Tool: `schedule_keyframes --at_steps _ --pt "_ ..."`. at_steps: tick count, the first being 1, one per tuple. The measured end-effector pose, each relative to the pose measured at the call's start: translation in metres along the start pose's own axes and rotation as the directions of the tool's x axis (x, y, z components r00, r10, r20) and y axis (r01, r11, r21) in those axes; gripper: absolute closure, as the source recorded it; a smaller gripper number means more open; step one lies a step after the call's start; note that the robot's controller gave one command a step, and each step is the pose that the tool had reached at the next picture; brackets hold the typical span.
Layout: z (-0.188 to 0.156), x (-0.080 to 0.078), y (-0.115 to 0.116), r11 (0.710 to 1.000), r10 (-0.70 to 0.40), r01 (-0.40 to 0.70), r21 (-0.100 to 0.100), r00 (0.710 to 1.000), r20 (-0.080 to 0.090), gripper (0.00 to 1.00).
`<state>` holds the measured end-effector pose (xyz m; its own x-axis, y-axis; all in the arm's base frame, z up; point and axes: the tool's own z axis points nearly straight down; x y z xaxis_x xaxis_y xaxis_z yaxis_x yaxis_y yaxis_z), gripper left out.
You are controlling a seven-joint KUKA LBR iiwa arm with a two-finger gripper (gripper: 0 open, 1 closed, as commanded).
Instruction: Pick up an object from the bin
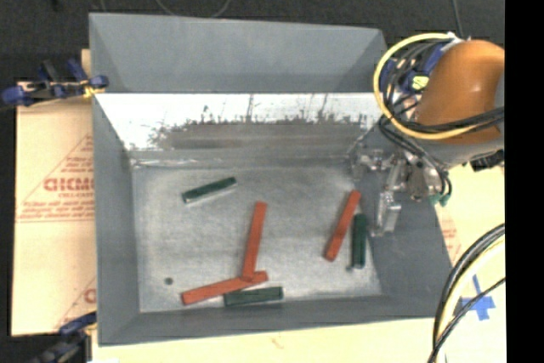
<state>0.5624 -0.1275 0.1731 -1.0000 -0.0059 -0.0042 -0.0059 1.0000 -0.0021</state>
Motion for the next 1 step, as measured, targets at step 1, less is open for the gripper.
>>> schedule_keyframes --at_steps 1 --pt "0.1047 0.0347 -0.0205 0.996 -0.086 0.086 -0.001 0.996 0.0 0.0"
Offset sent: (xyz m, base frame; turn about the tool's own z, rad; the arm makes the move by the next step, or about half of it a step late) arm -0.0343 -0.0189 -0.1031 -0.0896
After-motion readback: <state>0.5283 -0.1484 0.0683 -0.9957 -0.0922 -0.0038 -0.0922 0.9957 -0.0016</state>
